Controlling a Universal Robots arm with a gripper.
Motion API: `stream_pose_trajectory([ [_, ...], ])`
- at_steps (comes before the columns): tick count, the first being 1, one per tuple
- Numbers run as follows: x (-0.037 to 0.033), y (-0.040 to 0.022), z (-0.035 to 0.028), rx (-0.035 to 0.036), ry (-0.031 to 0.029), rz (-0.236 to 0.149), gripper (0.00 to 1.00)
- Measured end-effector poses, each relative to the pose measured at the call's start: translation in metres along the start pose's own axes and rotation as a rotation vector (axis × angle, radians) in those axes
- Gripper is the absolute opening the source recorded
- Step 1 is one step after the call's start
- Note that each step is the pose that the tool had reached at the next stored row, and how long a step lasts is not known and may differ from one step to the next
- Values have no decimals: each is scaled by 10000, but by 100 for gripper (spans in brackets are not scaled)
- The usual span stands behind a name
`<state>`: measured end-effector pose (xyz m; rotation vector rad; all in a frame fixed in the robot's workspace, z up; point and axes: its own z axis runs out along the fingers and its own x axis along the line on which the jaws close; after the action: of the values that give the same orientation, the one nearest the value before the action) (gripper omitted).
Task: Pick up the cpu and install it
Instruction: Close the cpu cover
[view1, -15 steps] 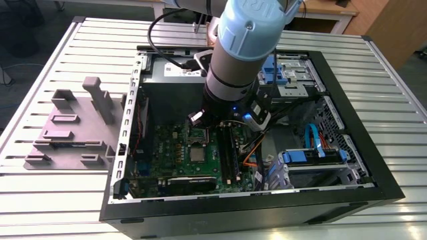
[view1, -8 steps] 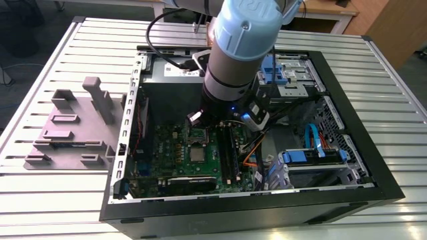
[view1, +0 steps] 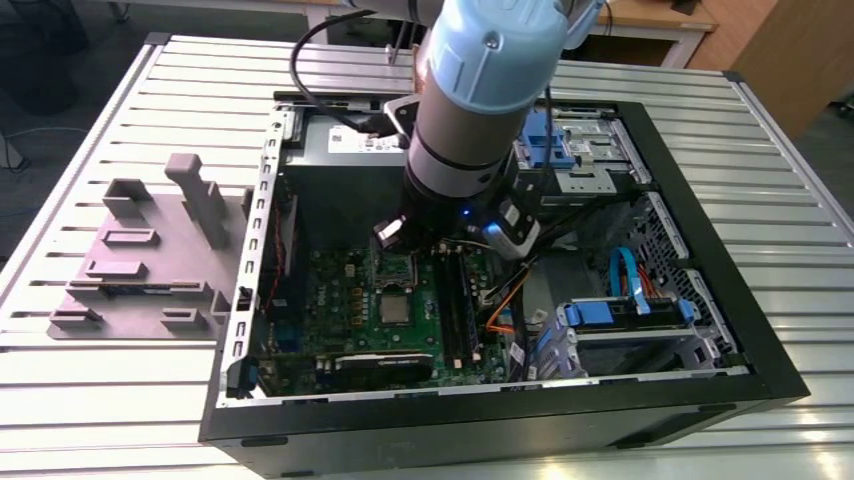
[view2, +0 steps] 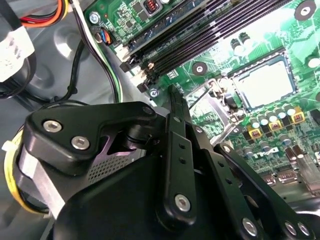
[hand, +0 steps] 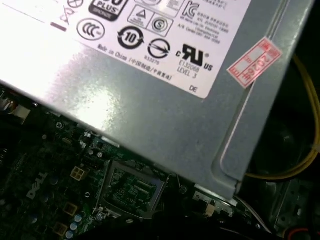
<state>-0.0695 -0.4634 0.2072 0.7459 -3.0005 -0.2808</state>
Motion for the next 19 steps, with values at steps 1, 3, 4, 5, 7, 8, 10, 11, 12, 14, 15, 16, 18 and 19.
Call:
stream_pose_trajectory([
  [1,1,1,-12,-1,0,0,11],
  [3,2,1,-27,-1,0,-1,11],
  [4,3,0,-31,-2,-1,-2,11],
  [5,4,0,-36,-1,0,-2,11],
  [7,4,-1,-41,-2,-1,-4,11],
  [8,4,-1,-41,-2,-2,-5,11],
  [10,4,-1,-42,-1,0,-8,11],
  [11,4,-1,-42,-1,1,-14,11],
  [12,4,-1,-43,-1,7,-35,11],
  [14,3,-1,-42,-2,34,-191,11],
  [15,3,-2,-42,-3,57,-310,11],
  [16,1,-3,-42,-5,94,-509,11],
  [18,-7,-7,-44,-5,117,-616,11],
  [19,-8,-7,-44,-4,118,-624,11],
])
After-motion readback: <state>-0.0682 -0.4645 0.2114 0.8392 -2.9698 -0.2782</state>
